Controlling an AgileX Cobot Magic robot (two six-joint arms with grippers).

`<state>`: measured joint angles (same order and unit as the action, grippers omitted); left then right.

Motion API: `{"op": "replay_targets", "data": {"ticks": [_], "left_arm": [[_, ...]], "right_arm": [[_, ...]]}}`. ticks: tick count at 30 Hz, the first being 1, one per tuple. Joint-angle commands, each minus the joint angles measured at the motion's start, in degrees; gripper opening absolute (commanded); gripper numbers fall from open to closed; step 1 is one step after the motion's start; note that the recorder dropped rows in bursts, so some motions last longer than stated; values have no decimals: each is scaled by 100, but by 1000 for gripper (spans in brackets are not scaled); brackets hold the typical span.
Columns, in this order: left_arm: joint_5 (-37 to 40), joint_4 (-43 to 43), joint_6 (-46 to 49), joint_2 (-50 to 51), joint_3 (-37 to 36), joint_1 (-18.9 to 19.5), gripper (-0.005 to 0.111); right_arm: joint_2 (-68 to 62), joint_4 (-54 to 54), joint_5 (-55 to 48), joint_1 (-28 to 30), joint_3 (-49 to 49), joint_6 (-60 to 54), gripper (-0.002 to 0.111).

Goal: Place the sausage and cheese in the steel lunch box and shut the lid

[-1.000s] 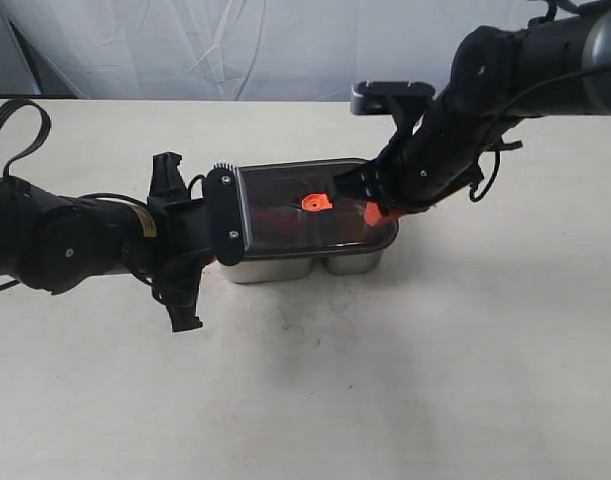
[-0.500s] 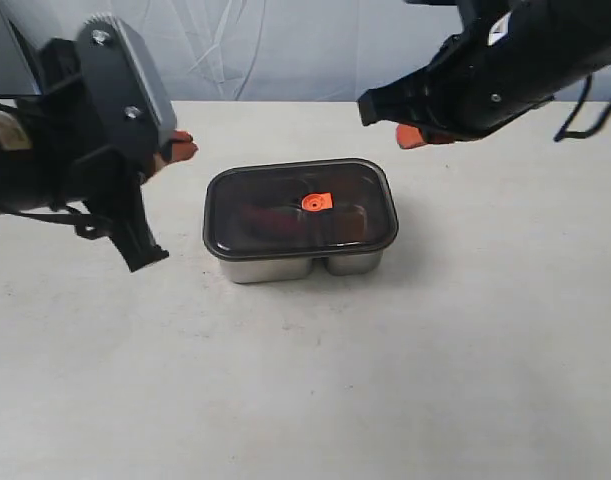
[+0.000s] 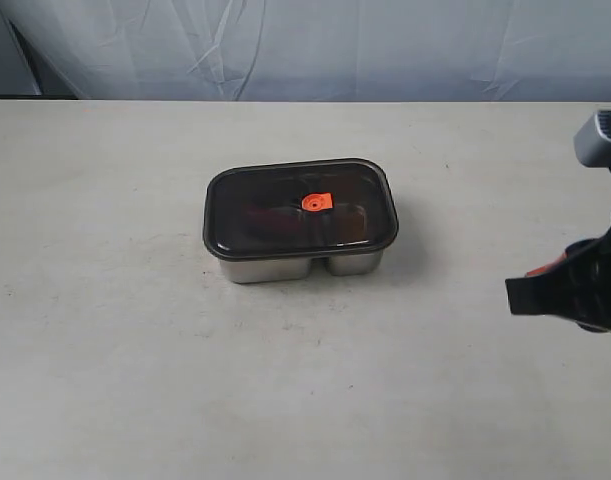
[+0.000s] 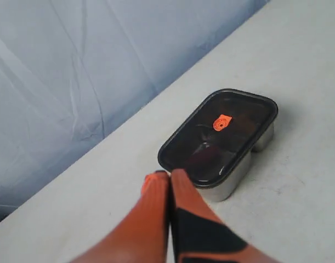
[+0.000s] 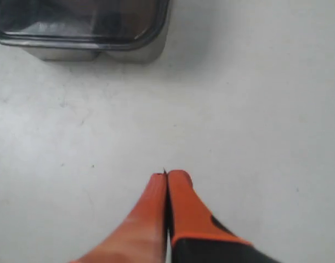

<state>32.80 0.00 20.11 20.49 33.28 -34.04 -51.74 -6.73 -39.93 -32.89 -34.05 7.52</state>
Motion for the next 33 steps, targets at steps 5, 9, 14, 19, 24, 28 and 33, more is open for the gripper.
{"op": "replay_targets", "data": {"ticks": [5,9,14,19,24,28,33], "left_arm": [[109,-506,-472,-1512,-41,18,0],[109,-494,-472,-1608,-41,18,0],[-470,-486,-475,-1814,-314,313,0],[-1846,-1157,-490,-2049,-1524,1715,0],[-3118,-2738,-490,-2049,-2884,2877,0],[-3166,-3393,-490,-2049,-3328,3374,0],[-2087,-2900,-450,-2049,-3328,3466,0]], "right_arm": [[252,-44,-182,9,184,15,-1],[252,-44,-182,9,184,15,-1],[252,-44,-171,9,184,15,-1],[252,-59,-187,9,184,15,-1],[252,-162,-172,9,184,15,-1],[252,-162,-172,9,184,15,-1],[252,-174,-161,9,184,15,-1]]}}
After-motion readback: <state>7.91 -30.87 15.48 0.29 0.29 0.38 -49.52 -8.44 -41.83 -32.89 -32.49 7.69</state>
